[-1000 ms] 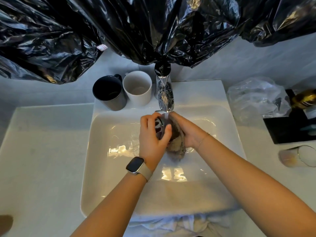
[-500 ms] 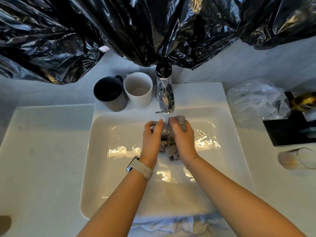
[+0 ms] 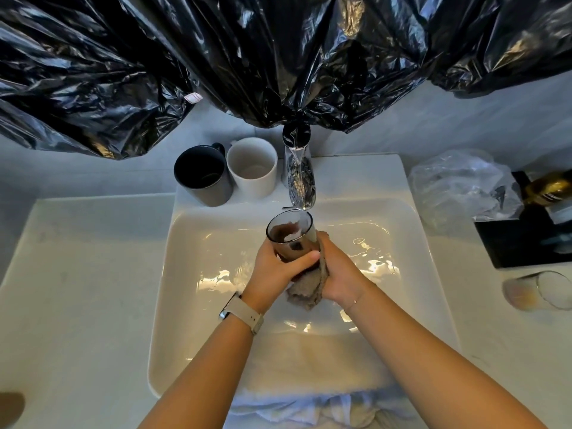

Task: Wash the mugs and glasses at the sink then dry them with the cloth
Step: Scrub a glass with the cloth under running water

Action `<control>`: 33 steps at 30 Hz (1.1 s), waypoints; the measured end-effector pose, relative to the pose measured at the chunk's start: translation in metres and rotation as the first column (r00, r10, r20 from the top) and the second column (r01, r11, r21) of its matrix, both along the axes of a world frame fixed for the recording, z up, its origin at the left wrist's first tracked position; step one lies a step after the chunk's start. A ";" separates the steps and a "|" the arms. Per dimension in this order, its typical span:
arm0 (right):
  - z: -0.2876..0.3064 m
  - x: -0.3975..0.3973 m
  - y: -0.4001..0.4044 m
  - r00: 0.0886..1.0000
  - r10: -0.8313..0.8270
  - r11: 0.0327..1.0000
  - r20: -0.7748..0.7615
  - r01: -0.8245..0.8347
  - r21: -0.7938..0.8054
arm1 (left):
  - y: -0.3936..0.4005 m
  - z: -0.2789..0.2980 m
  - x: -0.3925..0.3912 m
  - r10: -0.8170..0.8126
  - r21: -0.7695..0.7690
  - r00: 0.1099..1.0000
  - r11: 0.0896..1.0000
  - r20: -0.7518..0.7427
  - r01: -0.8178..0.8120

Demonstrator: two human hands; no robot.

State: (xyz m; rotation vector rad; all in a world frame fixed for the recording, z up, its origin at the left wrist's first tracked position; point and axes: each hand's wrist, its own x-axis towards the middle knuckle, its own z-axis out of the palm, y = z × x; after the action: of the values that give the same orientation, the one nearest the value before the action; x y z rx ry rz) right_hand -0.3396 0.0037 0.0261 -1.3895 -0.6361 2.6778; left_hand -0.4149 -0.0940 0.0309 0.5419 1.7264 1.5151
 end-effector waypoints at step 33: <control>0.035 0.116 0.025 0.980 -0.172 0.828 0.097 0.090 0.554 | 0.021 0.032 -0.033 -0.893 -0.984 0.435 0.162 -0.115 0.071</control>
State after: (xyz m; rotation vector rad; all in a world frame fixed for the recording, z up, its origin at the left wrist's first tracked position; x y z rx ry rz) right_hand -0.2237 0.0286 0.0607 -1.3899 -1.1601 2.0517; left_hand -0.4479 -0.0727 0.0624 1.0840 2.1819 -0.5037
